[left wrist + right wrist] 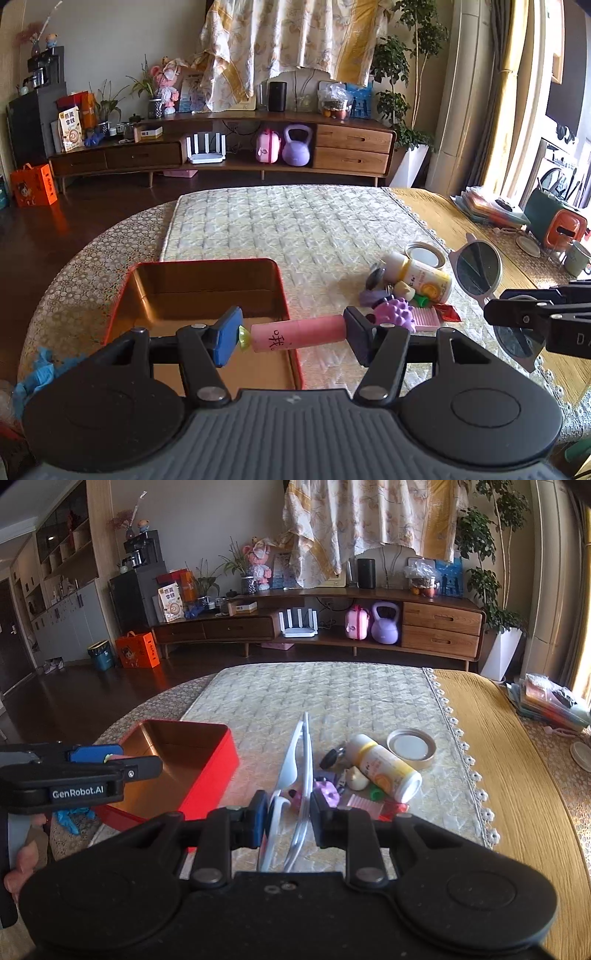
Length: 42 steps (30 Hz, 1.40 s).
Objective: Organize rigid objects
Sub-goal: 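Carry the pink stick and white sunglasses over the red tin box with both grippers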
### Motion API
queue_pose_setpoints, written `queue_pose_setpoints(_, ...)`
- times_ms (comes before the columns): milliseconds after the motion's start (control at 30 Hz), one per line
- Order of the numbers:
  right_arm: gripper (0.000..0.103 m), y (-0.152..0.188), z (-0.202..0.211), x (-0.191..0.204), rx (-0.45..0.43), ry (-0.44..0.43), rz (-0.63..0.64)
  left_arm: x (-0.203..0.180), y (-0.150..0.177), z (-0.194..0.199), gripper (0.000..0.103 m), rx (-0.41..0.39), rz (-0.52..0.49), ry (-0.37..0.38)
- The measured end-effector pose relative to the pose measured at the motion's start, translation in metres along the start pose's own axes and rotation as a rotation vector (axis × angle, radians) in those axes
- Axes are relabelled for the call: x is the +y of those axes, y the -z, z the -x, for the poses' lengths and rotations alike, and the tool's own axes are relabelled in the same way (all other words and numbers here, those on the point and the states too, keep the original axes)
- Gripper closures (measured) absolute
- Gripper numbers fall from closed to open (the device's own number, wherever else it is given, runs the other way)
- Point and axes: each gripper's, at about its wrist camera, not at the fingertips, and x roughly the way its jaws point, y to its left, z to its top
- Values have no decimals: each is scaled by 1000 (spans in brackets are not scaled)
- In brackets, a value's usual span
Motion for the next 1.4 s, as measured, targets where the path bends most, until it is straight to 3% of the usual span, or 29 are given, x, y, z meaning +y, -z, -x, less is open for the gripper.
queue_pose_setpoints(333,79,-21,-32,60,12,-61,64,75,-28,-7,43,-9,99,-60)
queue_pose_setpoints(567,79,-30,-80,102,54,-100,110,108,-40,-48,43,16,171,-80)
queue_pose_setpoints(967,79,-18,-154,131,172,-100,172,119,-32,-121,43,111,147,-105)
queue_pose_setpoints(1400,79,-7,-180,142,225,-80,204,104,-29,-170,43,225,58,-134)
